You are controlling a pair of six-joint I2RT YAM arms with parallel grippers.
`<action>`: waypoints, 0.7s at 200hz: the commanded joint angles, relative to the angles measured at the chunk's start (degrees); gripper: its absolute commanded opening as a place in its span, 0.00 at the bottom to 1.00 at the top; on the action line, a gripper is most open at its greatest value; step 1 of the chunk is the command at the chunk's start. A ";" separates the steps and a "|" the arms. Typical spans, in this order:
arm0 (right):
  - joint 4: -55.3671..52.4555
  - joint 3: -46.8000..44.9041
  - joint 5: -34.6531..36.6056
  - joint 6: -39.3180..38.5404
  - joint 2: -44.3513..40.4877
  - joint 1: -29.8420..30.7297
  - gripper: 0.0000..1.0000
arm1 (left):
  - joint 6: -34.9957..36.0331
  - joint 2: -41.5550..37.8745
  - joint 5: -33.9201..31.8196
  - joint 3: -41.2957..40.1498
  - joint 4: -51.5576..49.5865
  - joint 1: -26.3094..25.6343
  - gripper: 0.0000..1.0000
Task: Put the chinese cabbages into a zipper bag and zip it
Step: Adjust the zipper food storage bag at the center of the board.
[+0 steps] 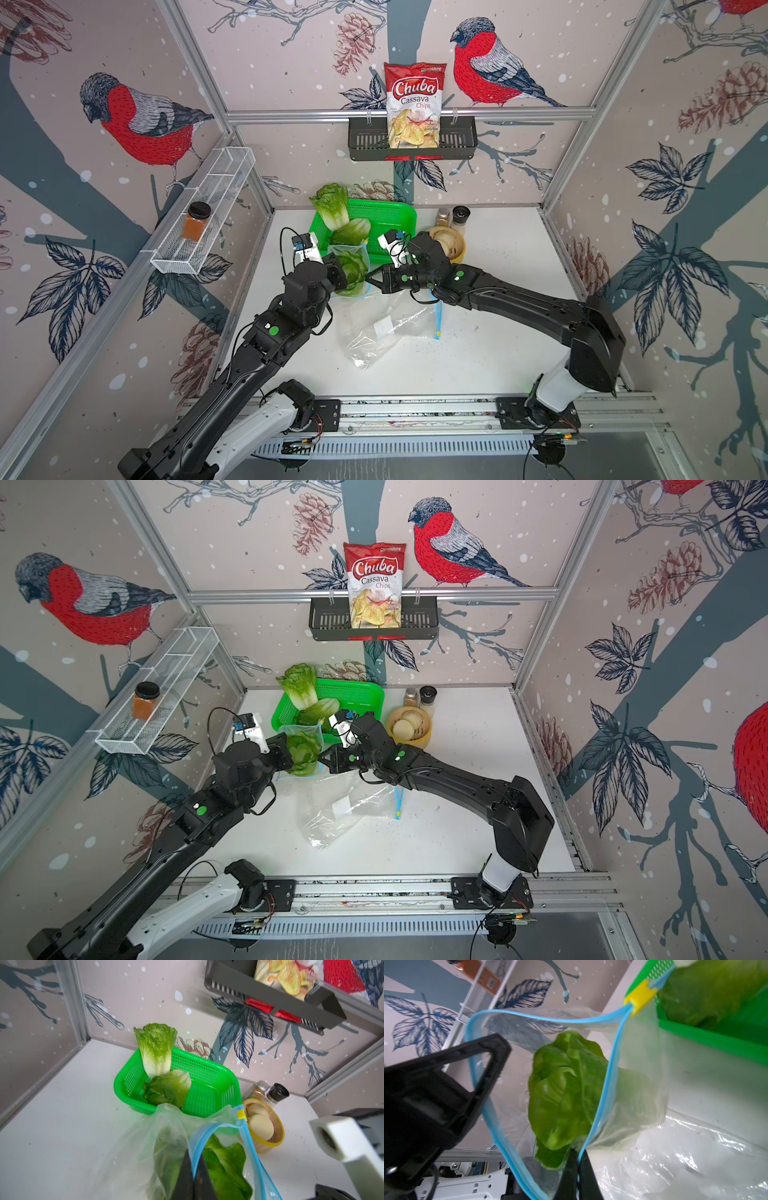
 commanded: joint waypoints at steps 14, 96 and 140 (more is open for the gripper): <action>-2.73 3.32 3.47 -2.65 -0.52 0.18 0.08 | 2.82 0.63 -4.01 4.17 -3.48 0.26 0.04; -6.85 16.04 8.12 -6.73 4.38 -0.28 0.09 | 5.79 6.71 -6.25 9.80 -3.90 0.80 0.04; -7.31 20.00 7.54 -7.73 7.76 -0.87 0.11 | 6.10 5.85 -1.92 8.09 -2.87 6.89 0.04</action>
